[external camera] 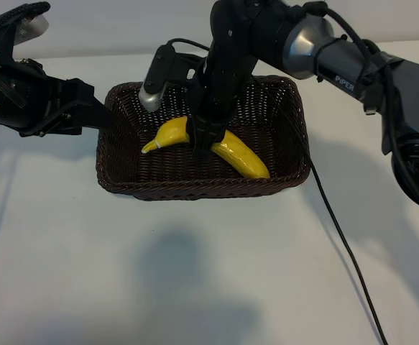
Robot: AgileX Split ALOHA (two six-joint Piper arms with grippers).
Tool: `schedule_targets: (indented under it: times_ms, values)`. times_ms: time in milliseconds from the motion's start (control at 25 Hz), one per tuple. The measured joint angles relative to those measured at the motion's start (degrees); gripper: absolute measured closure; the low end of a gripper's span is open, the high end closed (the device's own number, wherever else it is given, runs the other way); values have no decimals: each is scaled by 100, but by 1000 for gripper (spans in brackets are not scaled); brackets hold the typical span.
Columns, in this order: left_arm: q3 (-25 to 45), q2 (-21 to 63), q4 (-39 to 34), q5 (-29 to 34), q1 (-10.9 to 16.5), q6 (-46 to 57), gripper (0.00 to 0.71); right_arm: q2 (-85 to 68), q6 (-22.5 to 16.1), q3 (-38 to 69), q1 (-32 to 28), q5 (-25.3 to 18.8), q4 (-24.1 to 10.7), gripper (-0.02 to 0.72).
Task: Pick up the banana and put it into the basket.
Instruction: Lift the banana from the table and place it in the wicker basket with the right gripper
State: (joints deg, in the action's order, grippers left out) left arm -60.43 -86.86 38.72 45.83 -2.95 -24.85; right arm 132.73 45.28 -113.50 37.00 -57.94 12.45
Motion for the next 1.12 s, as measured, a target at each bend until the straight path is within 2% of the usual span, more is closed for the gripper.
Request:
schedule_targets:
  times_ms: [520,560,680,760,960,1120]
  values:
    - [0,0,0,0,0,-6,121,22,-98,0,0,22,-7,268]
    - [0,0,0,0,0,-6,121,22,-172,0,0,-8,-7,244]
    - [0,0,0,0,0,-20,121,22,-375,0,0,-110,-12,75]
    - [0,0,0,0,0,-20,121,22,-449,0,0,-196,-13,0]
    - [0,0,0,0,0,-20,121,4,-719,-78,0,-443,-122,-20]
    - [0,0,0,0,0,-22,121,-29,-1004,-464,0,-818,-231,-14]
